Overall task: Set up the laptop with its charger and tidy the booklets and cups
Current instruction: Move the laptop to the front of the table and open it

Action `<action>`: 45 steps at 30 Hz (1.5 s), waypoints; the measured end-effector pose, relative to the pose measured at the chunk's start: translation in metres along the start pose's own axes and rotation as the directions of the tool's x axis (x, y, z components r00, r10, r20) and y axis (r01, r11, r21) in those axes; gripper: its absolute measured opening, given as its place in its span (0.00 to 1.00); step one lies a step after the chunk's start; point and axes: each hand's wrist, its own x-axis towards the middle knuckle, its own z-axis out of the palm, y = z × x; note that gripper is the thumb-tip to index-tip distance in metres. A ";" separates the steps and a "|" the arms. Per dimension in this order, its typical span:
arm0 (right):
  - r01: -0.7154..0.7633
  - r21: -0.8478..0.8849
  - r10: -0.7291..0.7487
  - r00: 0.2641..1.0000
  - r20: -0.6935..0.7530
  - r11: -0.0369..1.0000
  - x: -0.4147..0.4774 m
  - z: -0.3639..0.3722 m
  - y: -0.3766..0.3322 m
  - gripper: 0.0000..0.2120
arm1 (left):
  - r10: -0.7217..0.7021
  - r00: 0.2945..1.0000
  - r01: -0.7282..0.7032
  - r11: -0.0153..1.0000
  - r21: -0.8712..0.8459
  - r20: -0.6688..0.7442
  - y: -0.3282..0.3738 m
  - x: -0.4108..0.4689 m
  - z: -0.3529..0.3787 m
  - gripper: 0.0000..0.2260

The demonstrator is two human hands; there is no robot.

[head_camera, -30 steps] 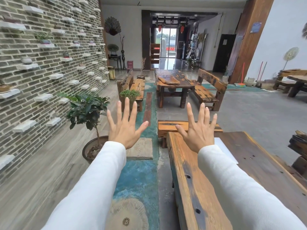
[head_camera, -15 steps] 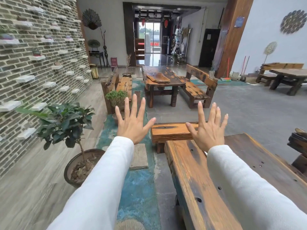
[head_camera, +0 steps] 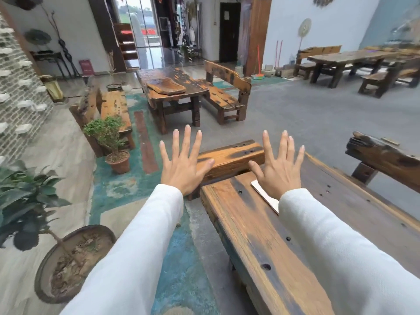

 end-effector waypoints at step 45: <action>-0.759 -0.162 0.748 0.540 0.386 0.631 0.090 0.318 0.195 0.41 | 0.450 0.655 -0.436 0.881 -0.183 0.607 0.104 0.302 0.448 0.32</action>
